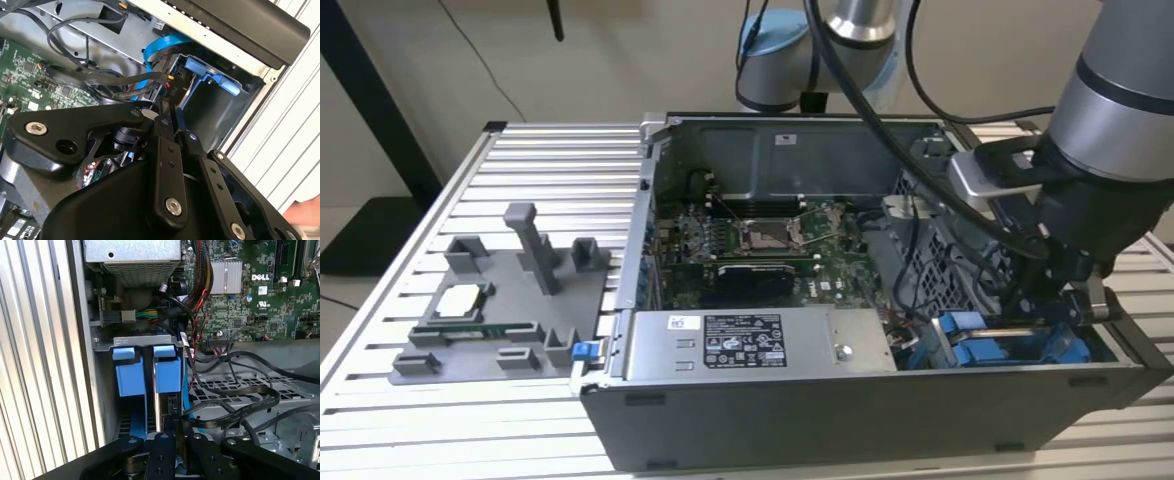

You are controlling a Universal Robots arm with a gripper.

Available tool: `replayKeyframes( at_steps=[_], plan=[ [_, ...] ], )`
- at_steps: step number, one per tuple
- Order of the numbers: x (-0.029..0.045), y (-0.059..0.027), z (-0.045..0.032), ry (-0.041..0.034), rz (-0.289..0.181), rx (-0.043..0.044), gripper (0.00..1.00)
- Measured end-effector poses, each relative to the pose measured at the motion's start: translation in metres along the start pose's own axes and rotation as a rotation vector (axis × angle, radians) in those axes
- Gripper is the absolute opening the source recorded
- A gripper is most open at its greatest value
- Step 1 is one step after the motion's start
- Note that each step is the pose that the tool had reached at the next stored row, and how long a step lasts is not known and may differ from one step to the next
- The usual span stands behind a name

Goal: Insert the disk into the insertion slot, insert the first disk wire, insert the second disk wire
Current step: 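Insert the second disk wire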

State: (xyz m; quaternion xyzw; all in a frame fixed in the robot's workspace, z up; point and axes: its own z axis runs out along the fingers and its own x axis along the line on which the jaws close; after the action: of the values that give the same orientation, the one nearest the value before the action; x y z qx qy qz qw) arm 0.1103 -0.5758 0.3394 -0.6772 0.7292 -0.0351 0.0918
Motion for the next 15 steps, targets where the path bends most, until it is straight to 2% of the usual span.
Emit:
replayKeyframes(
  at_steps=[2, 15],
  plan=[
    [-0.0009, 0.0001, 0.0001, 0.0035, -0.001, 0.0002, 0.0],
    [-0.0023, -0.0009, 0.0005, 0.0054, -0.001, 0.0003, 0.0]
  ],
)
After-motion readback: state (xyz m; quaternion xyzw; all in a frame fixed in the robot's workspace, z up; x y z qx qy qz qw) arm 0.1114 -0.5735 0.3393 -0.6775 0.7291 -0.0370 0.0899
